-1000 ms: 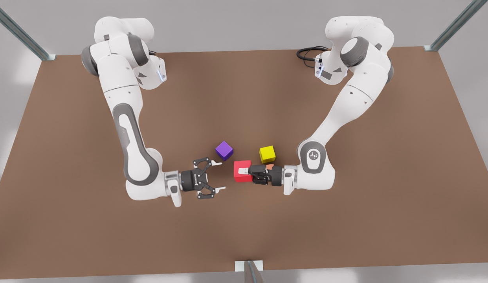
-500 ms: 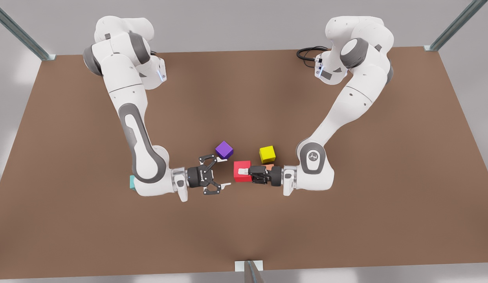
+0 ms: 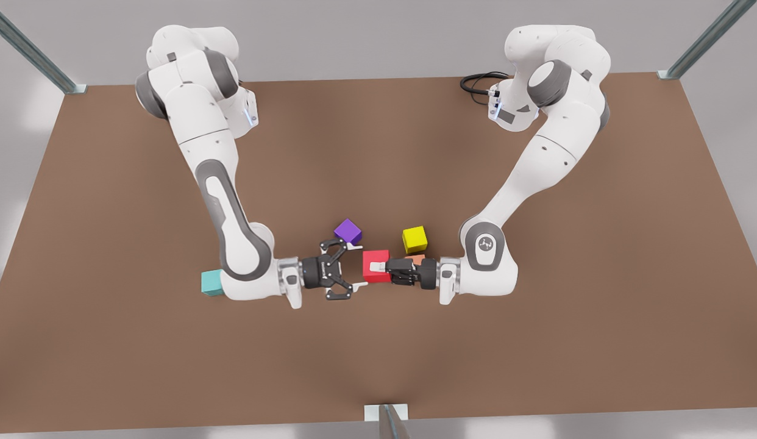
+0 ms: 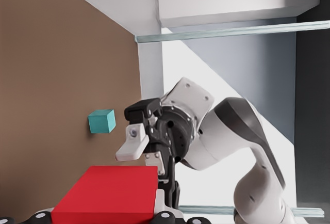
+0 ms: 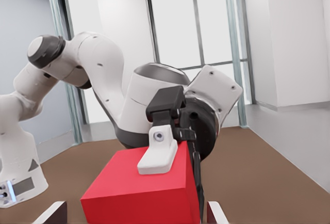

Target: Pick up red wooden cube and pass to hand red wooden cube and place in blue wooden cube

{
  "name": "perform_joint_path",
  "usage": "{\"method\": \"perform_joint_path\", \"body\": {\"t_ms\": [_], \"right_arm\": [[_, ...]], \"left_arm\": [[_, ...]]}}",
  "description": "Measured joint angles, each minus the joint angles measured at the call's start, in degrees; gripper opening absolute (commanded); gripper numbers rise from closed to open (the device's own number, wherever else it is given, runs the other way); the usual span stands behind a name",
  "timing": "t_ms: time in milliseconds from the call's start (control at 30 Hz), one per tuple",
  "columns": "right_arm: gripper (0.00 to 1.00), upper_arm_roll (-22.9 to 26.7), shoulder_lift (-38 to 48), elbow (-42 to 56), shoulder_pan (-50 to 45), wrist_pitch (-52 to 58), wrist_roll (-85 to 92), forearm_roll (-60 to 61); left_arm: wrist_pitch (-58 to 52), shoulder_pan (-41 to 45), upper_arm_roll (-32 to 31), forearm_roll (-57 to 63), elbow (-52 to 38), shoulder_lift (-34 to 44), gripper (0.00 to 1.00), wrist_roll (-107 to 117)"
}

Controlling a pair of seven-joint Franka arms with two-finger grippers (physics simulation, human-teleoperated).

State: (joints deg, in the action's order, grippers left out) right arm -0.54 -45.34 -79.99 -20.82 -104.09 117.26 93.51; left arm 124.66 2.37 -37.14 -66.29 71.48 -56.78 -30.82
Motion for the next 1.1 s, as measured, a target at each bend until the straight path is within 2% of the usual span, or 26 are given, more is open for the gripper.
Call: {"method": "perform_joint_path", "body": {"t_ms": [700, 800, 867, 933, 1000, 1100], "right_arm": [[0.99, -0.06, -0.61, 0.24, -3.16, -3.94, 2.20, 2.88], [0.97, -0.06, -0.68, 0.25, -3.26, -4.25, 2.35, 3.14], [0.92, -0.06, -0.69, 0.25, -3.31, -4.43, 2.44, 3.26], [0.68, -0.05, -0.70, 0.38, -3.32, -4.60, 2.50, 3.33], [0.62, -0.04, -0.70, 0.63, -3.34, -4.73, 2.54, 3.32], [0.61, -0.04, -0.69, 0.74, -3.34, -5.05, 2.61, 3.41]], "left_arm": [[-0.03, -0.17, 0.00, 0.02, 0.00, -0.09, 0.68, 0.11], [-0.04, -0.18, 0.00, 0.03, 0.00, -0.09, 0.68, 0.10], [-0.06, -0.21, 0.00, 0.04, 0.00, -0.09, 0.68, 0.10], [-0.10, -0.27, 0.00, 0.05, 0.00, -0.09, 0.68, 0.11], [-0.13, -0.34, 0.00, 0.07, -0.01, -0.09, 0.68, 0.13], [-0.14, -0.37, 0.01, 0.07, -0.01, -0.09, 0.69, 0.16]]}}
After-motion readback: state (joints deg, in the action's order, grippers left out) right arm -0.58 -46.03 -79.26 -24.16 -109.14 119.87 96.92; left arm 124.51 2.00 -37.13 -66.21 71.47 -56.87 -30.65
